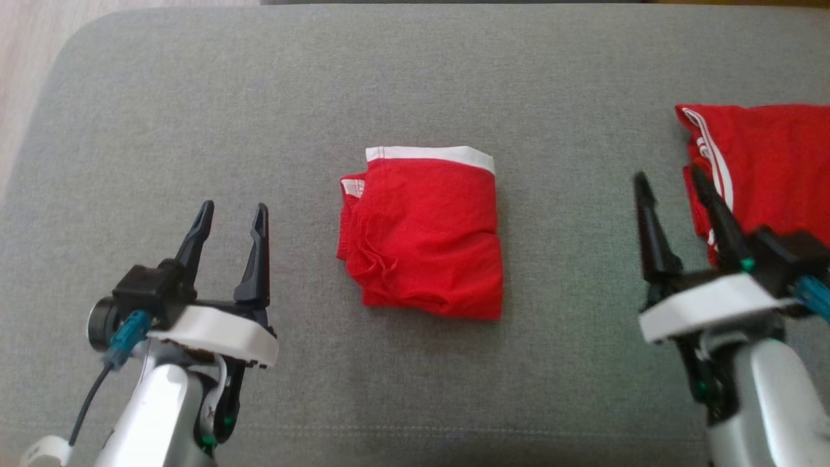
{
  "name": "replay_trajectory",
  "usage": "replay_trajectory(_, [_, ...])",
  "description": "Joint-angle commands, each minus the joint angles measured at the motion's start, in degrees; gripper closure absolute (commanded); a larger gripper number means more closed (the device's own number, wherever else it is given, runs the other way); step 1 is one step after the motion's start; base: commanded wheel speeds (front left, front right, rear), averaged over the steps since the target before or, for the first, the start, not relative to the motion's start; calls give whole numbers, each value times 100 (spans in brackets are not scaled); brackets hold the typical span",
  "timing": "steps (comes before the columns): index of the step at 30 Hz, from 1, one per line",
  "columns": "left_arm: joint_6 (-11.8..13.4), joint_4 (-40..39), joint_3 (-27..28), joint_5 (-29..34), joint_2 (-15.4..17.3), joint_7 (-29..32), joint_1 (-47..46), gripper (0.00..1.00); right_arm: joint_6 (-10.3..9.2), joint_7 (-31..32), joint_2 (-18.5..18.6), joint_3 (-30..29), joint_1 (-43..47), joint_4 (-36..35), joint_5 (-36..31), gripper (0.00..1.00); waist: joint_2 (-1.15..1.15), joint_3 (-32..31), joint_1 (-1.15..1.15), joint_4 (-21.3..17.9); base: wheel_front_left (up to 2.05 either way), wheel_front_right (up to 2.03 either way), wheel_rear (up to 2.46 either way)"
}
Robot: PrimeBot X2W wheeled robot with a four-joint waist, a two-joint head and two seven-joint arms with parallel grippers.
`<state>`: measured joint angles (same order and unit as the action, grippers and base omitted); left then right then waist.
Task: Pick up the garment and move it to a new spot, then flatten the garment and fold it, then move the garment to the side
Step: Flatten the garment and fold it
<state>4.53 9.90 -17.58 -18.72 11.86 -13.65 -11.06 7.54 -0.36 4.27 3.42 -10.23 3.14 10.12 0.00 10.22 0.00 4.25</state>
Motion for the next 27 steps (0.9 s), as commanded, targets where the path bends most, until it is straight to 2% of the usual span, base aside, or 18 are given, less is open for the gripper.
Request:
replay_trajectory(1, [42, -246, 213, 47, 172, 21, -86, 0, -5, 133, -34, -49, 122, -414, -109, 0, 0, -15, 0, -31, 0, 0, 0])
replay_trajectory(12, [86, -345, 168, 31, 251, 138, 6, 0, -5, 448, -85, -371, 743, -1029, -275, 0, 0, -38, 0, -125, 0, 0, 0])
replay_trajectory(27, [135, -359, 88, -13, 269, 161, 22, 0, -5, 537, -124, -388, 790, -1137, -218, 0, 0, -68, 0, -109, 0, 0, 0])
